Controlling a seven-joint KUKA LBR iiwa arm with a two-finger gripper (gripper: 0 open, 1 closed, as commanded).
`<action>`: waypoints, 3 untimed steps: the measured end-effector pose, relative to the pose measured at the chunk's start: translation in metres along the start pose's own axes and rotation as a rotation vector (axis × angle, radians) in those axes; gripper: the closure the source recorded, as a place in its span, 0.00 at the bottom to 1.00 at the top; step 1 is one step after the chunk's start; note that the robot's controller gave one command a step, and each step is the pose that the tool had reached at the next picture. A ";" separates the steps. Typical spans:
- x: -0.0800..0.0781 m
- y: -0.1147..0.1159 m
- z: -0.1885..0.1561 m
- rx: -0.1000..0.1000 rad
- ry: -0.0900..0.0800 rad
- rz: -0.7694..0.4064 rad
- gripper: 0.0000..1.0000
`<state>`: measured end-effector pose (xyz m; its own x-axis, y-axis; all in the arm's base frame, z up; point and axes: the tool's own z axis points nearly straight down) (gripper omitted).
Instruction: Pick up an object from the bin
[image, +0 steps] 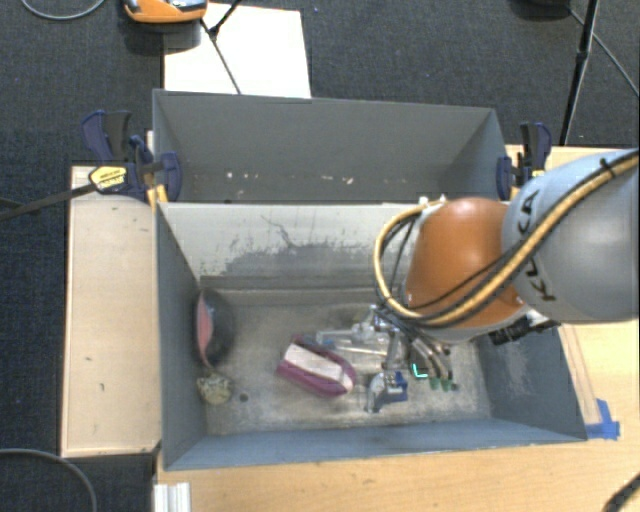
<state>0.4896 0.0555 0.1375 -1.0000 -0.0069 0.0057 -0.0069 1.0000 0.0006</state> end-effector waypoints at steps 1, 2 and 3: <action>-0.001 0.053 0.066 -0.001 -0.013 -0.006 0.00; 0.006 0.071 0.036 -0.002 -0.010 0.067 0.00; 0.002 0.073 0.026 -0.002 -0.010 0.254 0.00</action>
Offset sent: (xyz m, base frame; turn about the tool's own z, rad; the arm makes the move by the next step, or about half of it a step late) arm -0.0024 0.0516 -0.0675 -0.0047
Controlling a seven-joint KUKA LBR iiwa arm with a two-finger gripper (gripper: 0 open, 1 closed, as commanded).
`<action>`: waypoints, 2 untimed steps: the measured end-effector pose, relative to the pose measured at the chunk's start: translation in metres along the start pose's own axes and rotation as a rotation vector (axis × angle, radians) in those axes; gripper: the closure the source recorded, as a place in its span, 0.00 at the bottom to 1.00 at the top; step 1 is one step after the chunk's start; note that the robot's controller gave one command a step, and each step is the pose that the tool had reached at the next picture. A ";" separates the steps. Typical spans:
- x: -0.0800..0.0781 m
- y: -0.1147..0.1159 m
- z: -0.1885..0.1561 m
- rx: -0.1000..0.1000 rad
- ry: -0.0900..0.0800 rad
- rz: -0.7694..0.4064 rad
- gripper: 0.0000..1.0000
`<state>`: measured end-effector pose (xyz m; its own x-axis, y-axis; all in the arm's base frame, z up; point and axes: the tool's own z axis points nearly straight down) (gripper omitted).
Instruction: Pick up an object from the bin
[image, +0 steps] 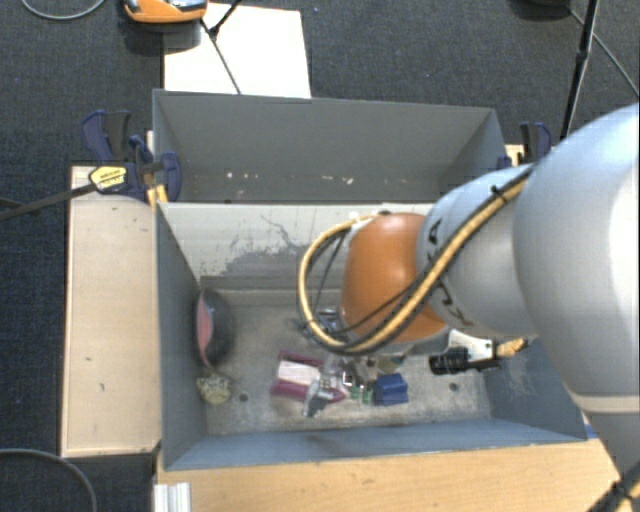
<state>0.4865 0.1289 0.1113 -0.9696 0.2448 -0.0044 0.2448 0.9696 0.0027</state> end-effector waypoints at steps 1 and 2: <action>0.011 0.011 0.039 -0.001 -0.003 0.129 0.00; 0.010 0.011 0.038 0.001 0.001 0.130 0.00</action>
Offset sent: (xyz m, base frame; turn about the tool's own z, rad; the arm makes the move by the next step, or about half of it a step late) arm -0.0098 0.0131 -0.0413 0.1278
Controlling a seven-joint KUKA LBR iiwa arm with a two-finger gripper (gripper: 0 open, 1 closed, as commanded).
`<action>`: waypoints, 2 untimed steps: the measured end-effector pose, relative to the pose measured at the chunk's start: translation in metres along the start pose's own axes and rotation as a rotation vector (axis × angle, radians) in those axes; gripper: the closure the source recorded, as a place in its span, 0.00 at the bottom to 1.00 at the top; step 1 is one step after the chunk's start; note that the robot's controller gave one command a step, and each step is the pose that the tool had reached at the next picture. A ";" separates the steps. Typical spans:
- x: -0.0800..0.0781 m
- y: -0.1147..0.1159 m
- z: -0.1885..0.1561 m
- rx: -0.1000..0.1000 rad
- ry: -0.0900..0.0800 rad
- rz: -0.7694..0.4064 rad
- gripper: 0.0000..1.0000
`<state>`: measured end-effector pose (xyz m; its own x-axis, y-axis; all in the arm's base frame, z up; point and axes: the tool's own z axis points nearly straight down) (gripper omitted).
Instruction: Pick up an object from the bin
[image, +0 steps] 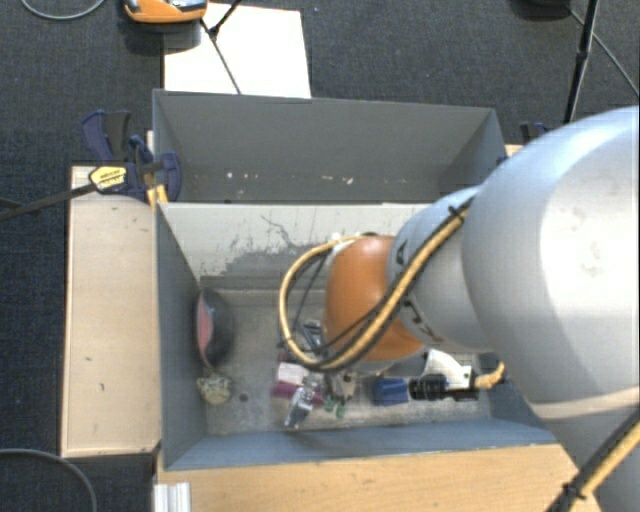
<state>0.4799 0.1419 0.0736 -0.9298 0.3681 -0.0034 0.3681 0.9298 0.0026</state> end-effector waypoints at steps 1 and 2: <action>-0.003 0.001 -0.001 -0.004 -0.008 0.002 1.00; -0.003 0.001 -0.007 0.001 0.002 0.002 1.00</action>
Offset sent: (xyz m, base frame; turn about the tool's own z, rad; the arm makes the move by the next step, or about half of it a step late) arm 0.0000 0.0000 0.0000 0.0000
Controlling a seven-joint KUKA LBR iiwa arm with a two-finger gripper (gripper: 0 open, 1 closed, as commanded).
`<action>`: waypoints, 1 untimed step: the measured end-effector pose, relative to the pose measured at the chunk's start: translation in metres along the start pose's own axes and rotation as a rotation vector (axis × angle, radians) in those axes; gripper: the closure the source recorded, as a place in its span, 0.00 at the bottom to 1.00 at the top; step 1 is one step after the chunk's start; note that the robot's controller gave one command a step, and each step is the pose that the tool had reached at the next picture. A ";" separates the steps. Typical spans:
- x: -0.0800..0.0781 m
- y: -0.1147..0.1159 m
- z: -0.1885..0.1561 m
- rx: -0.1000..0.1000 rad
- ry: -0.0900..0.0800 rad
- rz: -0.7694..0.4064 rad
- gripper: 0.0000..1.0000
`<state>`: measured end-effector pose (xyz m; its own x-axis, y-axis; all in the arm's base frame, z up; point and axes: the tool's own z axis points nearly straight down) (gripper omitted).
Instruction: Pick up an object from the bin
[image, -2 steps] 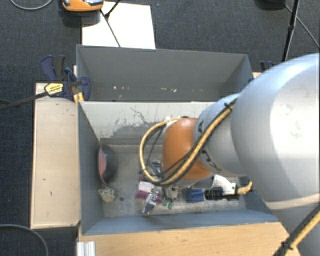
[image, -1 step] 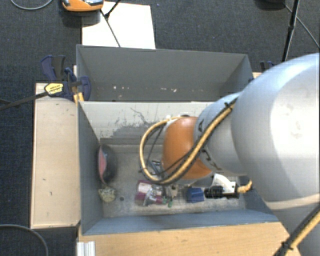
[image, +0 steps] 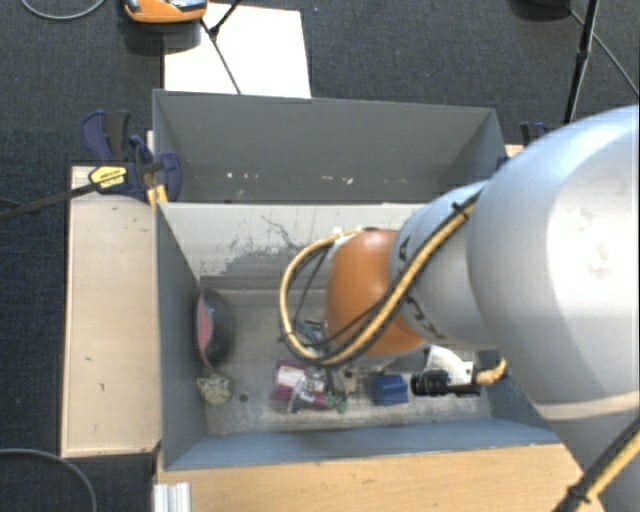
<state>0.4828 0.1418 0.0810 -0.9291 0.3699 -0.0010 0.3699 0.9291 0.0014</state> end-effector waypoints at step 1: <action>-0.001 0.000 -0.050 -0.002 -0.002 -0.004 1.00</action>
Offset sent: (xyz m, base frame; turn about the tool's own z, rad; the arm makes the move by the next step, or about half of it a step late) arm 0.0000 -0.0001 0.0479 0.0000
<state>0.4837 0.1419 0.1314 -0.9305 0.3663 -0.0030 0.3663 0.9305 0.0029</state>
